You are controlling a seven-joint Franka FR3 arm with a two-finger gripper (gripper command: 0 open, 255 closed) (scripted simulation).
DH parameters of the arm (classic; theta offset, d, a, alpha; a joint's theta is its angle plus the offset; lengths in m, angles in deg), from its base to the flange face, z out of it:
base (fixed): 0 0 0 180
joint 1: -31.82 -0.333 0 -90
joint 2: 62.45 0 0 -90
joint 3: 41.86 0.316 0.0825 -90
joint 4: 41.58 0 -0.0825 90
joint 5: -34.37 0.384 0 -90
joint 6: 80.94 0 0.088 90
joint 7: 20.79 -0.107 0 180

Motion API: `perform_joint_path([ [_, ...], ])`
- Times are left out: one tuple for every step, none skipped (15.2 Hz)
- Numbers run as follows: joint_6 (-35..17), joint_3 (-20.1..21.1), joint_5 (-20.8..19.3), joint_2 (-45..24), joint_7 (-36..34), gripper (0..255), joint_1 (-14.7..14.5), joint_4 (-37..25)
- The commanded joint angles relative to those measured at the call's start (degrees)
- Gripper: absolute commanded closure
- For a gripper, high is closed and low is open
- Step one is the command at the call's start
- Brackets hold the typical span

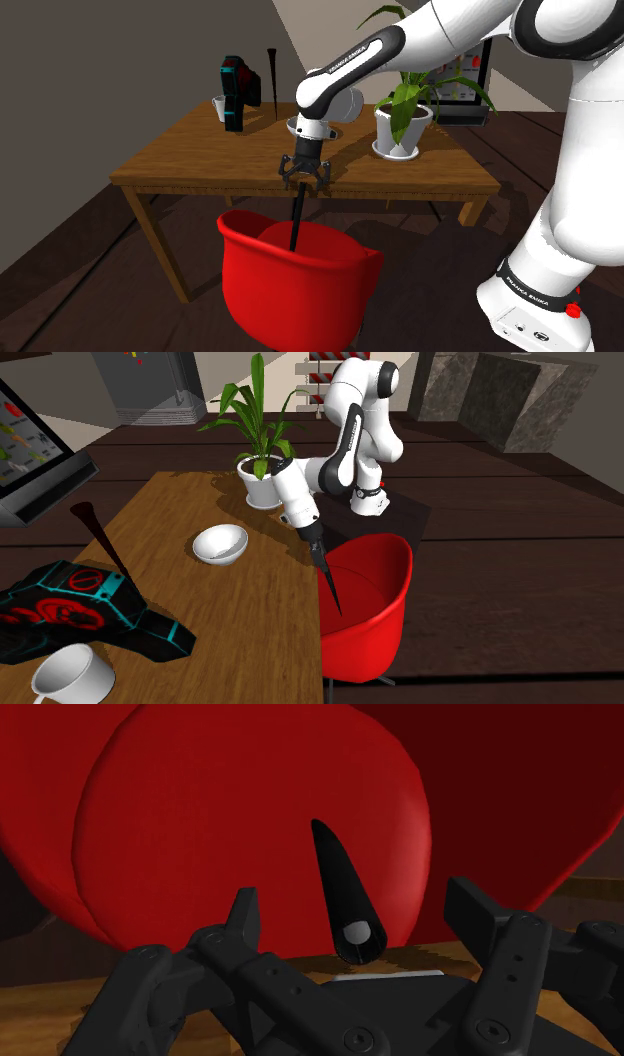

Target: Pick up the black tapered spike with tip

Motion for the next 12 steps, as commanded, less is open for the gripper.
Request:
perform_joint_path([
  [-0.68, -0.04, -0.02, -0.54, 0.08, 255, -0.01, 0.1],
  [-0.64, -0.04, -0.03, -0.41, 0.03, 255, -0.05, 0.17],
  [-0.03, -0.07, -0.11, 0.05, -0.2, 255, -0.04, -0.01],
  [0.58, -0.1, -0.2, 0.51, -0.43, 255, -0.02, -0.2],
  [1.2, -0.13, -0.28, 0.96, -0.66, 255, 0.0, -0.39],
  [1.82, -0.15, -0.37, 1.39, -0.9, 255, 0.02, -0.61],
  [2.44, -0.17, -0.45, 1.81, -1.13, 255, 0.04, -0.84],
  [3.06, -0.19, -0.54, 2.23, -1.36, 255, 0.07, -1.08],
  [3.69, -0.21, -0.62, 2.63, -1.59, 255, 0.1, -1.33],
  [4.32, -0.23, -0.7, 3.03, -1.82, 255, 0.13, -1.59],
  [4.95, -0.24, -0.78, 3.42, -2.05, 255, 0.15, -1.87],
  [5.58, -0.26, -0.86, 3.8, -2.28, 255, 0.18, -2.15],
])
